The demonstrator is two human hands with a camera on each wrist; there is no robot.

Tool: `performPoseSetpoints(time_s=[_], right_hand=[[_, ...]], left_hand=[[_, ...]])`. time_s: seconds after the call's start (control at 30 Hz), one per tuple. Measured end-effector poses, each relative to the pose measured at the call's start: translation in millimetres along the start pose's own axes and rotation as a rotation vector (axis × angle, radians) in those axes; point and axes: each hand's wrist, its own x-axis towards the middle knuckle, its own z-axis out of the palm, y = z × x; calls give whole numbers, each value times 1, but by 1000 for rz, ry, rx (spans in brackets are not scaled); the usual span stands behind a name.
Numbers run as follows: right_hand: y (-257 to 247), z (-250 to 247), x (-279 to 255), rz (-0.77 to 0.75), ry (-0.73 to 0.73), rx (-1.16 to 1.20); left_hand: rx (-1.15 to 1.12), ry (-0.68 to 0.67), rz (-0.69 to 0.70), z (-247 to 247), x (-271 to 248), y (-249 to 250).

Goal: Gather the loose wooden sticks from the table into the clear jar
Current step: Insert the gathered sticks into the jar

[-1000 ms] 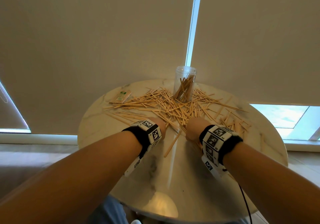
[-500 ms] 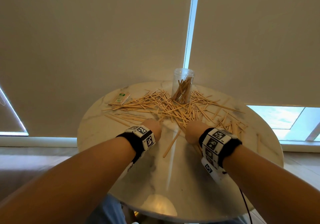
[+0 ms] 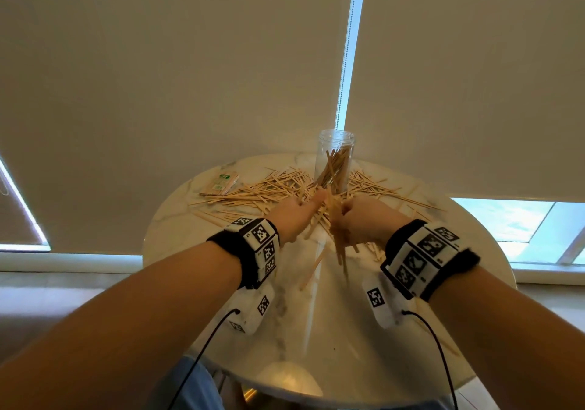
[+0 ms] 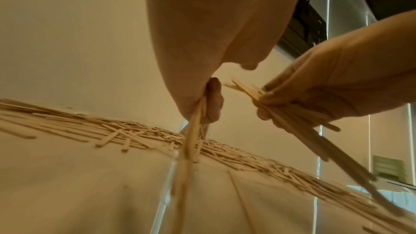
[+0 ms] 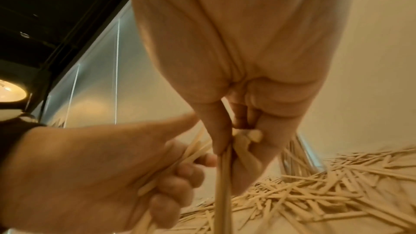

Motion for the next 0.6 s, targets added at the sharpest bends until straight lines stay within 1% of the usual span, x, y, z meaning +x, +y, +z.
performPoseSetpoints(time_s=[0.1, 0.17, 0.23, 0.3, 0.33, 0.4, 0.47, 0.5, 0.6], right_hand=[[-6, 14, 1, -134, 59, 150], [-8, 19, -2, -214, 111, 241], [-9, 22, -5, -262, 118, 299], [-8, 24, -7, -277, 77, 305], [-9, 25, -8, -273, 71, 265], [-7, 29, -7, -255, 101, 199], [-8, 32, -12, -246, 114, 205], [-9, 33, -14, -242, 96, 202], [-12, 36, -23, -225, -112, 154]], left_hand=[[-136, -66, 79, 8, -5, 9], [-182, -34, 113, 11, -5, 12], [-236, 25, 108, 9, -3, 9], [-290, 85, 67, 5, -2, 5], [-305, 111, 53, 2, -2, 4], [-339, 139, 30, -3, -6, 5], [-428, 140, 27, -7, -8, 7], [-499, 131, 47, -10, -9, 9], [-793, 128, 114, -10, -8, 15]])
